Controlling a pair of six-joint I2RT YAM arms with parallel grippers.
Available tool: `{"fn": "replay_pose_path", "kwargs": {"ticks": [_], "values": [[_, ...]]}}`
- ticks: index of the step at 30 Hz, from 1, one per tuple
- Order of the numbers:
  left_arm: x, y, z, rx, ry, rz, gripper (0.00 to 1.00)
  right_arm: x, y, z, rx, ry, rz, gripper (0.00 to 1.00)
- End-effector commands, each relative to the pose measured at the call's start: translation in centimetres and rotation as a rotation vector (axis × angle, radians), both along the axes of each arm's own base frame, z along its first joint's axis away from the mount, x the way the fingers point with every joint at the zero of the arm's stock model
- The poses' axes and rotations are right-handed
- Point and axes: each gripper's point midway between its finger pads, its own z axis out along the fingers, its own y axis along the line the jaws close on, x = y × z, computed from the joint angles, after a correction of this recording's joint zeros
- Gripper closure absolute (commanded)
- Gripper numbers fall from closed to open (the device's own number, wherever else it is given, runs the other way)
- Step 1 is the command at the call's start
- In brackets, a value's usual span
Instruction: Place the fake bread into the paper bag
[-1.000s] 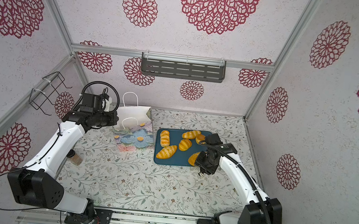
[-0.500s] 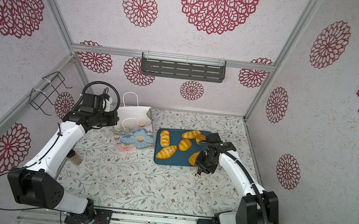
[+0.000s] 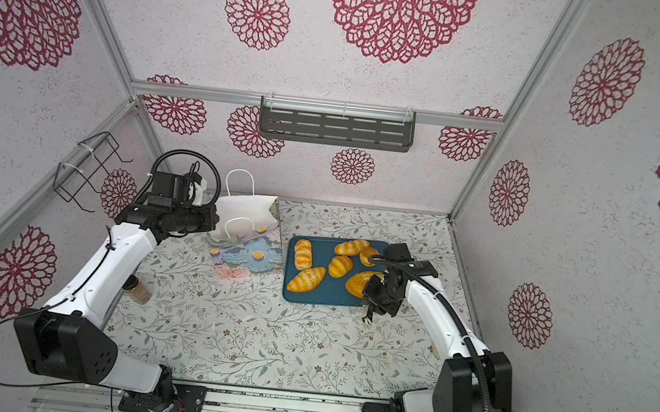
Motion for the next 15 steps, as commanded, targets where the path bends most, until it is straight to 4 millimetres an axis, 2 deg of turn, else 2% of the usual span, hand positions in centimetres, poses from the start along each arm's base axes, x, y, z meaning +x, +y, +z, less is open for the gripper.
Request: {"fn": "replay_pose_path", "kwargs": {"ticks": [1, 8, 15], "values": [[-0.5, -0.6, -0.7, 0.001, 0.023, -0.019, 1.00, 0.5, 0.6, 1.3, 0.041, -0.046, 0.031, 0.94], [-0.5, -0.6, -0.7, 0.003, 0.022, -0.017, 1.00, 0.8, 1.7, 3.5, 0.118, -0.105, 0.041, 0.99], [-0.5, -0.5, -0.7, 0.007, 0.022, -0.015, 1.00, 0.9, 2.9, 6.1, 0.181, -0.177, 0.075, 0.99]]}}
